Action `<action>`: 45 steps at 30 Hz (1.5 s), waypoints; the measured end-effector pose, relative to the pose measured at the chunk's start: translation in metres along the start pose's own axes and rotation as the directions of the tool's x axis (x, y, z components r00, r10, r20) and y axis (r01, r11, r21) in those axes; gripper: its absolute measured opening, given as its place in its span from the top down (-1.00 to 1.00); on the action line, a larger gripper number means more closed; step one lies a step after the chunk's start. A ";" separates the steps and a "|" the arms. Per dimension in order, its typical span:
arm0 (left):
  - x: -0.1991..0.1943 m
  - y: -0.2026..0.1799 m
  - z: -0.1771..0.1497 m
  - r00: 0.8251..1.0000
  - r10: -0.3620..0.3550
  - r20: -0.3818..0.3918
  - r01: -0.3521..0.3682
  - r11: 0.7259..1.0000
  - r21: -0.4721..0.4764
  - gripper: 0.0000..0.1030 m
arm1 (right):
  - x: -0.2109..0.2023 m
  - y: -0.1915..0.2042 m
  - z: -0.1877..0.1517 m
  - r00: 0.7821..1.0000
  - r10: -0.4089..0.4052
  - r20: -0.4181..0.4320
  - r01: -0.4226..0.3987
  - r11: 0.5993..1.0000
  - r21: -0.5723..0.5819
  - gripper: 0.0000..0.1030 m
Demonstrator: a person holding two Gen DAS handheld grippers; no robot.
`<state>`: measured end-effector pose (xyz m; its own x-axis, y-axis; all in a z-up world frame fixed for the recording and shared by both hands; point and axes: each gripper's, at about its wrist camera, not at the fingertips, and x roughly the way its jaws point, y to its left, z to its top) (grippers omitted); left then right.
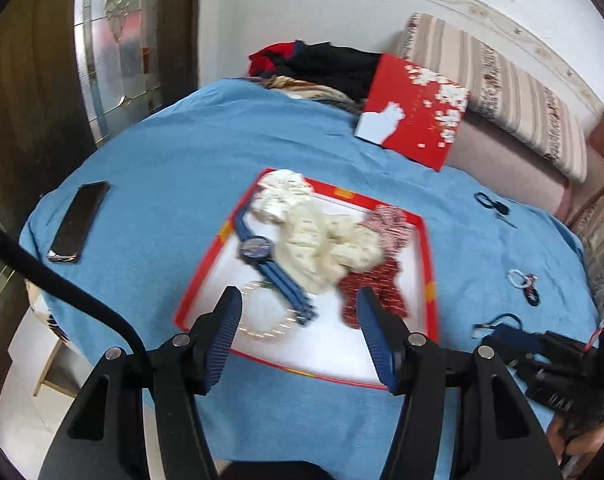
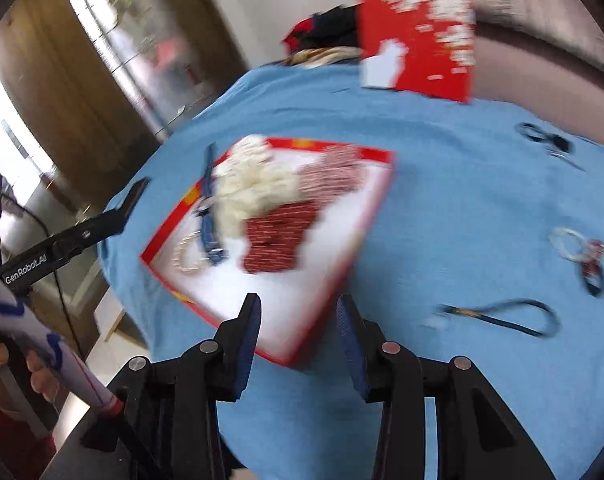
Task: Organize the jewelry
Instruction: 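Move both tools back over the loose items on the cloth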
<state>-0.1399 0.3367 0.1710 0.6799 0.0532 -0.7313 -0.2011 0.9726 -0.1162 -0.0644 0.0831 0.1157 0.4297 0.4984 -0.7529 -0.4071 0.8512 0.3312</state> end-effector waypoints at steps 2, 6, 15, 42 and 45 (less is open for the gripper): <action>-0.006 -0.016 -0.004 1.000 -0.023 0.006 0.023 1.000 0.011 -0.14 | -0.020 -0.020 -0.001 0.999 -0.047 0.019 0.047 0.999 0.019 0.17; -0.010 -0.050 -0.013 0.998 -0.057 -0.014 0.057 0.997 0.050 -0.15 | -0.067 -0.070 -0.009 0.989 -0.122 0.080 0.113 0.987 0.111 0.11; -0.013 -0.120 -0.042 0.992 -0.101 -0.081 0.113 0.981 0.156 -0.15 | -0.101 -0.130 -0.074 0.980 -0.189 0.057 0.172 0.958 0.229 0.08; 0.058 -0.198 -0.066 0.966 -0.106 -0.235 0.180 0.930 0.320 -0.25 | -0.093 -0.237 -0.100 0.969 -0.245 0.032 0.205 0.869 0.450 -0.19; 0.085 -0.227 -0.061 0.959 -0.131 -0.253 0.226 0.890 0.396 -0.25 | -0.089 -0.251 -0.099 0.968 -0.251 0.031 0.209 0.864 0.458 -0.19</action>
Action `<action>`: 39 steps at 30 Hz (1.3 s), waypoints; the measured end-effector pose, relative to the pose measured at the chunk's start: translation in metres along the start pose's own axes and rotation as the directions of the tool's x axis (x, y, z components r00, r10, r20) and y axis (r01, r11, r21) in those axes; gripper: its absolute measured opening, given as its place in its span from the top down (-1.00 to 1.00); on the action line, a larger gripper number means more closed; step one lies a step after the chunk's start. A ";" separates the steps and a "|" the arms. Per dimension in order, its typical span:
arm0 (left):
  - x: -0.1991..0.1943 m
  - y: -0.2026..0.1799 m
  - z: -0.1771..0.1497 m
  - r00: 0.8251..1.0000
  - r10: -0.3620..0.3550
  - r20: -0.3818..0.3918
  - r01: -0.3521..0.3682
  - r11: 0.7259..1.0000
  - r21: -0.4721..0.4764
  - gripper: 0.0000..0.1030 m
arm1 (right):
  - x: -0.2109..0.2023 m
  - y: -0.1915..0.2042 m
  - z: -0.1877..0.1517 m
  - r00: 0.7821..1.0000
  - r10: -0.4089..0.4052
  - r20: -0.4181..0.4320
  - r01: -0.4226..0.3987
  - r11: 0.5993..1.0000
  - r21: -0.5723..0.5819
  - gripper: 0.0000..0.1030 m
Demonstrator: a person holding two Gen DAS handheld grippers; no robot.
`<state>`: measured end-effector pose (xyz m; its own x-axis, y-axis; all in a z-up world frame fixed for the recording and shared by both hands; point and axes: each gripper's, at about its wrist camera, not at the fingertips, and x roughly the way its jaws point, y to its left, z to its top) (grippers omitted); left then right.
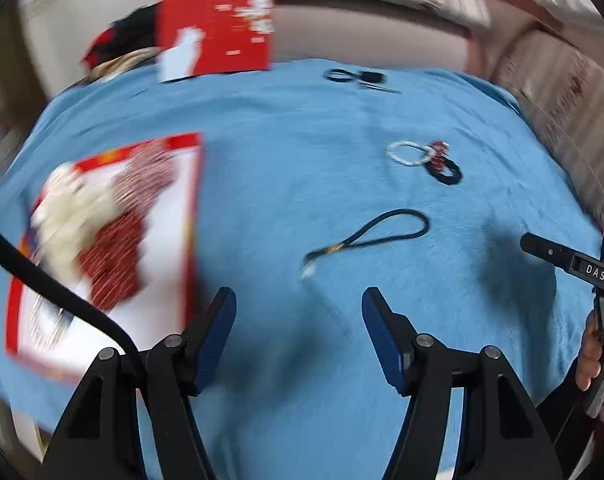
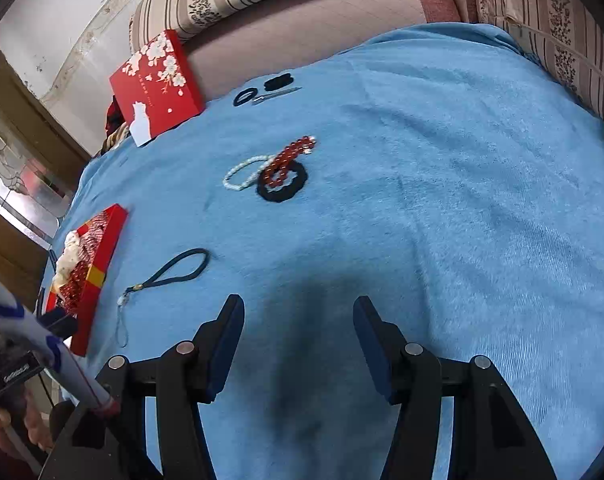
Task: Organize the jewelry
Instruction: 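Move both tools back over the loose items on the cloth, then grasp the black cord lanyard with the left tool while the right tool grasps the black hair tie, then carry the lanyard and hair tie into the tray while opening both tools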
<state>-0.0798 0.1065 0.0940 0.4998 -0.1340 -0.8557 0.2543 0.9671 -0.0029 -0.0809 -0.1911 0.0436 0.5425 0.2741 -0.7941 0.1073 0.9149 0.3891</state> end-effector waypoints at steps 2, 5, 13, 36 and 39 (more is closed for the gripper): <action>0.020 -0.009 0.011 1.000 -0.007 -0.014 0.007 0.998 0.057 -0.25 | 0.001 -0.001 0.004 1.000 -0.004 0.007 0.004 1.000 -0.008 -0.19; 0.050 -0.020 0.026 0.998 -0.014 -0.056 0.021 0.992 0.125 -0.25 | 0.014 -0.003 0.016 1.000 -0.008 0.011 0.008 1.000 -0.025 -0.19; 0.091 -0.029 0.040 0.987 -0.058 -0.147 0.087 0.977 0.195 -0.22 | 0.066 0.002 0.061 0.999 -0.046 0.006 0.047 0.998 -0.050 0.04; 0.062 -0.030 -0.006 0.929 -0.302 -0.214 0.293 0.953 -0.073 0.67 | -0.008 -0.036 -0.017 0.987 -0.078 -0.144 0.072 0.996 -0.048 0.78; 0.063 -0.032 -0.002 0.930 -0.305 -0.203 0.290 0.952 -0.101 0.55 | -0.015 -0.036 -0.020 0.990 -0.091 -0.107 0.085 0.994 -0.063 0.70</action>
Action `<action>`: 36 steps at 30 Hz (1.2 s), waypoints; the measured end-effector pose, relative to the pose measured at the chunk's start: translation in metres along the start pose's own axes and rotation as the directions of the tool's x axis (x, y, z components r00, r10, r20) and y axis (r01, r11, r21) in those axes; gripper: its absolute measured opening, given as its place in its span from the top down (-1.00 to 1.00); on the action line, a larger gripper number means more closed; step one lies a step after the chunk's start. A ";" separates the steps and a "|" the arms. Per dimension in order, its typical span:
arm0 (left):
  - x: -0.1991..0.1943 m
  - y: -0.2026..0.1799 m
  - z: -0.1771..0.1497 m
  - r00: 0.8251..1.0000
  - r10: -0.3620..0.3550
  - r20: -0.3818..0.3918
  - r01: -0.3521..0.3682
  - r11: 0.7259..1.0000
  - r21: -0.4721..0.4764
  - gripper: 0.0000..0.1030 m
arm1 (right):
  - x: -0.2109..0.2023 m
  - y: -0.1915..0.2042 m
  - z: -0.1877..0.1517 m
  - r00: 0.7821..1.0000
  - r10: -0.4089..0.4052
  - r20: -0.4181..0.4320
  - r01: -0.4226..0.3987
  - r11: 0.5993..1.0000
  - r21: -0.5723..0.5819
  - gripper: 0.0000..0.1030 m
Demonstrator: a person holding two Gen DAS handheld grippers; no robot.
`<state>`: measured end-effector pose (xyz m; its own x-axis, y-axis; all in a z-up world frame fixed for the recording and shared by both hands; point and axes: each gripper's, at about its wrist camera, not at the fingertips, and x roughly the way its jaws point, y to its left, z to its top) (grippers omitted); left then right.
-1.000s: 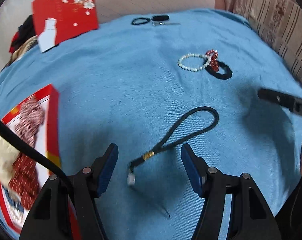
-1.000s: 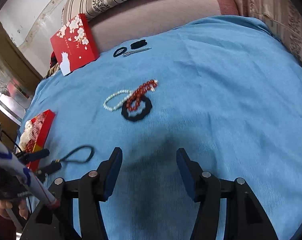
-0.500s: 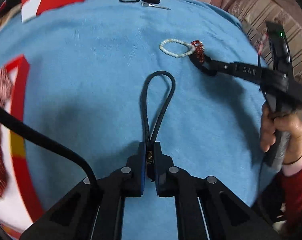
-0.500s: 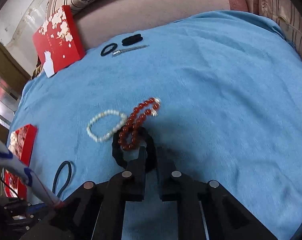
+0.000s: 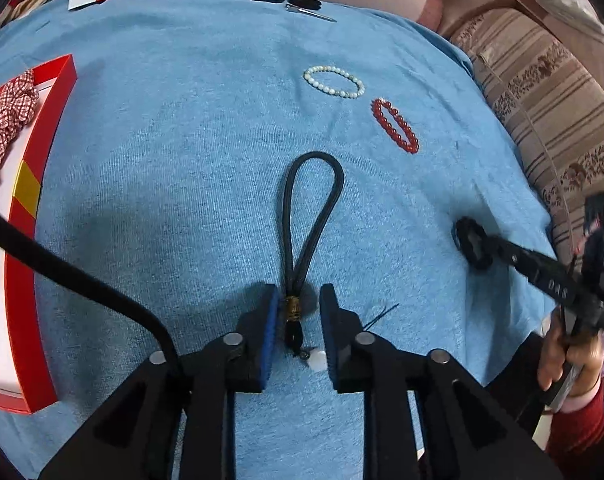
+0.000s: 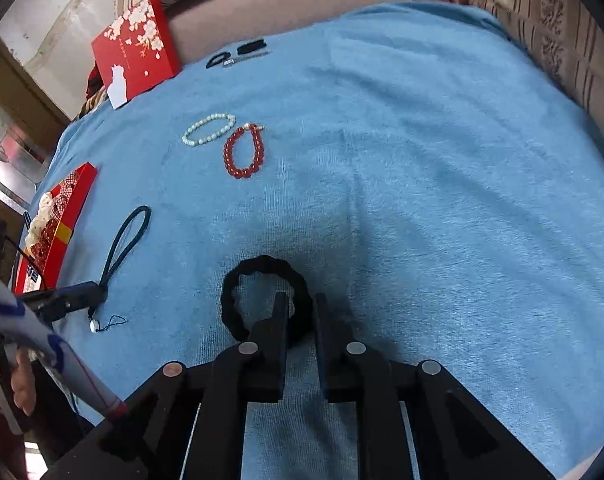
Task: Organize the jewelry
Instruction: 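Carry the lanyard and hair tie into the tray while opening both tools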
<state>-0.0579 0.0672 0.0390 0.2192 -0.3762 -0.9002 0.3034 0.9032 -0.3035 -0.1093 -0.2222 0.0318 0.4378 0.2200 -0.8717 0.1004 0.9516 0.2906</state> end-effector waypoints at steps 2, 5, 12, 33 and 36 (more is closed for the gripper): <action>0.003 -0.003 0.004 1.000 0.001 0.007 -0.001 1.000 -0.004 0.39 | 0.001 0.003 0.001 1.000 0.000 0.017 0.000 1.000 -0.004 0.46; 0.006 -0.011 0.004 1.000 0.008 0.016 -0.008 1.000 0.001 0.09 | 0.007 0.012 0.003 0.999 -0.023 0.028 0.024 0.999 -0.034 0.27; 0.013 -0.035 -0.004 0.988 0.136 0.075 -0.143 0.985 0.095 0.87 | 0.015 0.025 -0.003 0.994 -0.088 0.065 0.094 0.991 -0.099 0.79; -0.179 0.122 -0.068 0.909 0.253 0.331 -0.142 0.936 -0.324 0.88 | -0.048 0.187 0.019 0.959 0.261 0.111 -0.225 0.938 -0.264 0.84; -0.177 0.158 -0.073 0.906 0.295 0.305 -0.154 0.899 -0.410 0.88 | -0.039 0.238 0.021 0.943 0.326 0.064 -0.290 0.902 -0.320 0.84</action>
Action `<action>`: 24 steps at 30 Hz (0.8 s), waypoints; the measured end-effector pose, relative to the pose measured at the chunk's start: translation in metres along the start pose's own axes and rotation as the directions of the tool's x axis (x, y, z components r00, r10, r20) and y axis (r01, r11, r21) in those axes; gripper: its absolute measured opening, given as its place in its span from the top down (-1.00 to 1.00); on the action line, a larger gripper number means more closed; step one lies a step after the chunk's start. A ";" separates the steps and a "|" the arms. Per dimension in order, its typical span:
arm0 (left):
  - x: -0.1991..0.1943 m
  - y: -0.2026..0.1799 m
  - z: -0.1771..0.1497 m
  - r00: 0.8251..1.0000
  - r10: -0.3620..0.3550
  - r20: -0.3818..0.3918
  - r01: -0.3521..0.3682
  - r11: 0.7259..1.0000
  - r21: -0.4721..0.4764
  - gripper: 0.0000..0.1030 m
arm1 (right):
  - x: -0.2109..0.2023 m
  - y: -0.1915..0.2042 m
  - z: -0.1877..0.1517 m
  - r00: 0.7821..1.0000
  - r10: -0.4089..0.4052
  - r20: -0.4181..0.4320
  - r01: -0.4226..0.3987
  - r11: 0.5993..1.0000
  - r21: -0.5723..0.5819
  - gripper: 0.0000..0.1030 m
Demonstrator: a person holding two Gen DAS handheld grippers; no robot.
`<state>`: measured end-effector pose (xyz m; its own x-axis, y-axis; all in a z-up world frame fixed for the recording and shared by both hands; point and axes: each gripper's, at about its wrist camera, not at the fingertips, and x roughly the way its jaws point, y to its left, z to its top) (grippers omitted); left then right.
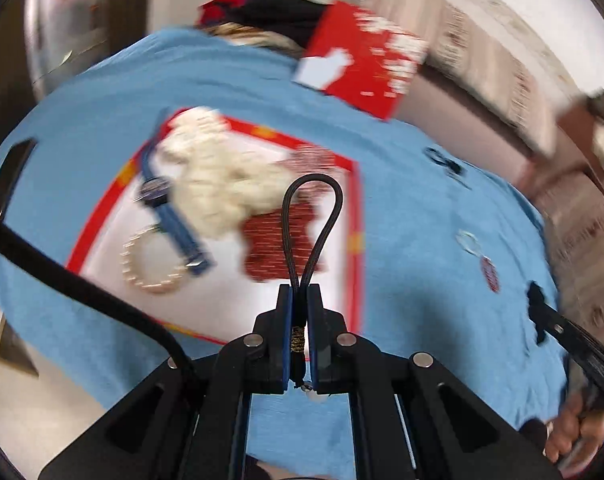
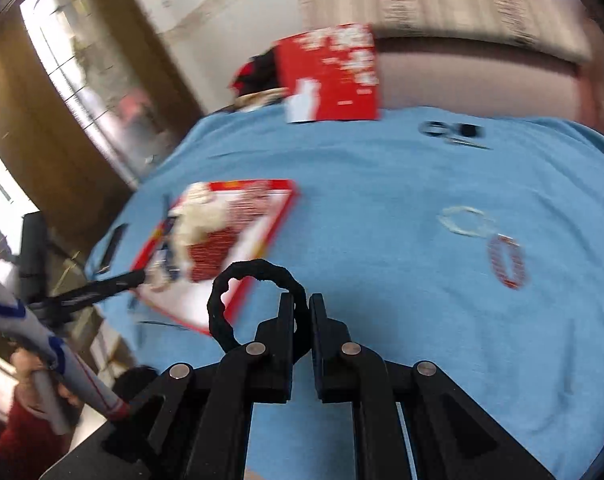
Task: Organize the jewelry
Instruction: 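Carry the lanyard and hair tie into the tray while opening both tools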
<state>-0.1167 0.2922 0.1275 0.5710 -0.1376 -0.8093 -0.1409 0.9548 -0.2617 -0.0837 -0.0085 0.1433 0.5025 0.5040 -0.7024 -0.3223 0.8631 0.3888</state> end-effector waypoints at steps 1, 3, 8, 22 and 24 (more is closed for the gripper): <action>0.005 0.011 0.002 1.000 0.006 -0.005 -0.006 1.000 -0.022 0.88 | 0.009 0.013 0.002 1.000 0.017 -0.010 -0.017 1.000 -0.016 0.84; 0.015 0.024 0.004 0.999 0.030 -0.016 -0.031 0.998 -0.054 0.88 | 0.031 0.037 0.008 0.998 0.047 -0.039 -0.048 0.998 -0.036 0.84; 0.044 0.044 0.009 0.998 0.034 -0.056 -0.039 0.995 -0.096 0.88 | 0.088 0.082 0.008 0.992 0.041 -0.117 -0.053 0.994 -0.095 0.84; 0.044 0.061 0.023 0.999 0.003 -0.038 -0.008 0.991 -0.133 0.51 | 0.145 0.105 -0.015 0.979 -0.060 -0.195 0.019 0.979 -0.204 0.57; 0.030 0.057 0.021 1.000 0.018 -0.012 -0.020 0.993 -0.119 0.31 | 0.135 0.108 -0.017 0.983 -0.056 -0.175 0.017 0.976 -0.215 0.42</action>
<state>-0.0911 0.3479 0.0993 0.5589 -0.1232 -0.8200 -0.2472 0.9192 -0.3066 -0.0640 0.1517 0.0806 0.3717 0.4416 -0.8166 -0.4784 0.8449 0.2392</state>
